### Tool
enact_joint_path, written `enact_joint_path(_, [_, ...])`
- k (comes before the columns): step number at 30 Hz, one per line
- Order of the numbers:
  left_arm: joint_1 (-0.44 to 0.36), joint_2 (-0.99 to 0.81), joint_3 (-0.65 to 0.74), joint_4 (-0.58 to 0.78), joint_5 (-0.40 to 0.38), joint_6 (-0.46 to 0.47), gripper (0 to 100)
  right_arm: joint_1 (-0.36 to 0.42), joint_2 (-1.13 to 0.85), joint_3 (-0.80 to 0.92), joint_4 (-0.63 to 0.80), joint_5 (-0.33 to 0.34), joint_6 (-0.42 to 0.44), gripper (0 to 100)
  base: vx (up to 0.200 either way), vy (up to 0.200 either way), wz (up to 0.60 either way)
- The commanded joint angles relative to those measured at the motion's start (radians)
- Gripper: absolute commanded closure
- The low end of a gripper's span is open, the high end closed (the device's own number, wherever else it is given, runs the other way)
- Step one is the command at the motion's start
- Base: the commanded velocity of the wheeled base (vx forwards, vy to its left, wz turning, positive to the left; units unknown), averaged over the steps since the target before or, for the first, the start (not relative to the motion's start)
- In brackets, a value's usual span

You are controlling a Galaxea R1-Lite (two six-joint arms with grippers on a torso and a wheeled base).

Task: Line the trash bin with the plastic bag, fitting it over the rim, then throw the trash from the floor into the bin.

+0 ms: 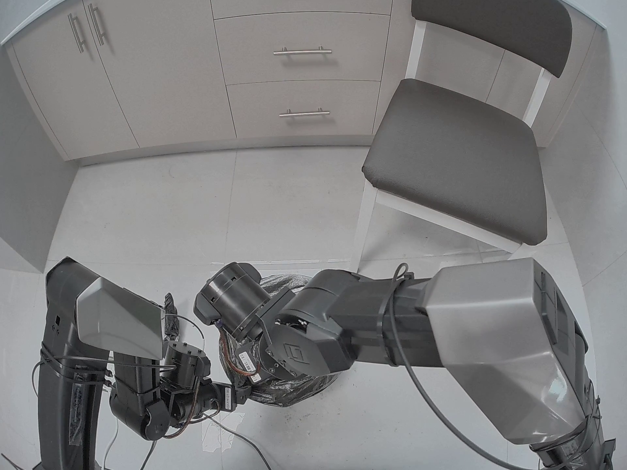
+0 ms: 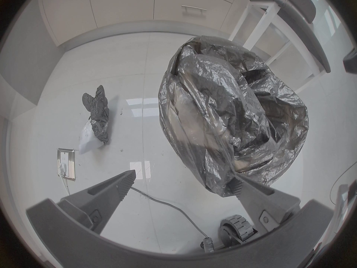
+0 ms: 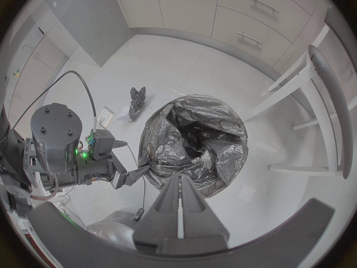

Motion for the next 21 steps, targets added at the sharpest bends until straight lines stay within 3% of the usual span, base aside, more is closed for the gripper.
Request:
enact_joint_path(1, [0.0,0.015,-0.005,0.005,0.001,0.0,0,-0.001,0.013,0.0,-0.001,0.0,0.001,100,0.0,0.0,0.0])
enact_joint_path(5, [0.003,0.014,-0.057,0.03,0.002,-0.008,0,-0.001,0.023,0.0,-0.028,-0.001,-0.003,100,0.0,0.0,0.0])
enact_joint_path(9, [0.023,-0.011,-0.212,0.248,0.042,-0.026,0,0.002,0.028,0.0,-0.04,0.0,-0.004,100,0.0,0.0,0.0])
enact_joint_path(12, [0.023,-0.023,-0.248,0.335,0.051,-0.015,0,0.002,0.028,0.0,-0.04,0.0,-0.004,100,0.0,0.0,0.0])
enact_joint_path(21, [0.024,-0.029,-0.255,0.389,0.05,0.027,0,-0.007,0.045,0.0,-0.04,-0.001,-0.003,100,0.0,0.0,0.0])
